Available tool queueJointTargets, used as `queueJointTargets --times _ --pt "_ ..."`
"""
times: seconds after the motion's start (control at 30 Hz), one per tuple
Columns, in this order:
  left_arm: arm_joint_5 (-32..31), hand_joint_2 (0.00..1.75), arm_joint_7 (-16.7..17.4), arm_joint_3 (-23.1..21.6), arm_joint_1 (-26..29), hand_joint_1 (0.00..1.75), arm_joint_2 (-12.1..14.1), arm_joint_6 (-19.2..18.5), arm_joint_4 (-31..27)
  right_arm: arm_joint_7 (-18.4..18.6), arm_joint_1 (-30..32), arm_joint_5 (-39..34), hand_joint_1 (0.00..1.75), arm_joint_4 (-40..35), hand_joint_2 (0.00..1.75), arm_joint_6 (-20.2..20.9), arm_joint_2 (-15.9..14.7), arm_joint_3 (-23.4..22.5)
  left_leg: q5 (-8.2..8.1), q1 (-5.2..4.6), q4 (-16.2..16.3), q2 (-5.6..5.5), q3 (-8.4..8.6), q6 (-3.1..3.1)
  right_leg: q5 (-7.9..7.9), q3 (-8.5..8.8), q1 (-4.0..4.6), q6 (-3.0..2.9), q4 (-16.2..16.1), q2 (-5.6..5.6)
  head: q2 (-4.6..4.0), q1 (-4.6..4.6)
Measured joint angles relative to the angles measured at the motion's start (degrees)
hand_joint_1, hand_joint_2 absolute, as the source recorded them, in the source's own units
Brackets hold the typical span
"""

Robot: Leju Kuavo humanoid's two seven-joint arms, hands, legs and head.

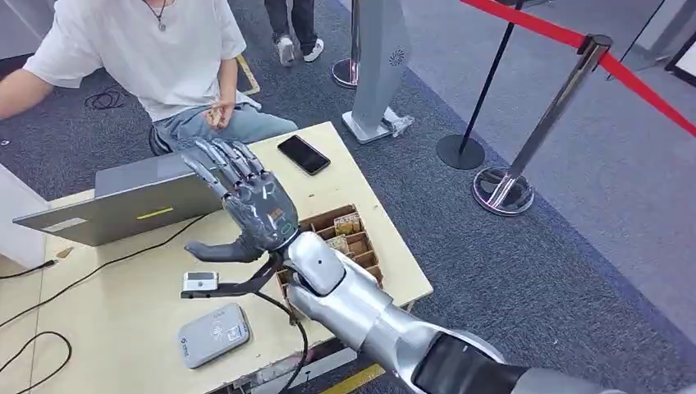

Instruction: Pass the card to the sensor for recognition and then transmit it.

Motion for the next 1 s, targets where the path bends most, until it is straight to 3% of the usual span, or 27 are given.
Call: queueJointTargets --times 0.2,0.23,0.53,1.0 --pt "0.0 0.0 -0.7 0.0 0.1 0.0 -0.1 0.6 0.0 0.1 4.9 -0.1 0.0 -5.0 0.0 0.0 -3.1 -0.1 -0.05 0.01 0.0 0.0 0.0 -0.04 -0.02 -0.01 0.0 0.0 0.0 0.01 0.0 0.0" --pt "0.0 0.0 -0.8 0.1 0.1 0.0 -0.2 0.8 0.0 0.1 5.7 -0.1 0.0 -5.4 1.75 0.0 -3.5 -0.1 -0.05 0.01 0.0 0.0 0.01 -0.04 -0.02 -0.01 0.0 0.0 0.0 0.01 0.0 0.0" --pt "0.0 0.0 -1.4 0.1 0.1 0.0 -0.5 0.9 0.0 0.7 10.5 -0.2 0.0 -6.6 1.75 -0.1 -5.3 -0.1 -0.06 0.01 0.0 0.01 0.0 -0.04 -0.04 -0.01 0.0 0.0 0.0 0.01 0.0 0.0" --pt "-0.2 0.0 -1.3 0.1 0.1 0.0 -0.6 1.0 0.0 1.4 12.5 -1.3 0.0 -5.7 1.75 1.2 -6.3 -0.2 -0.06 0.01 0.0 0.01 0.0 -0.03 -0.04 -0.01 0.0 0.0 0.0 0.01 0.0 0.0"
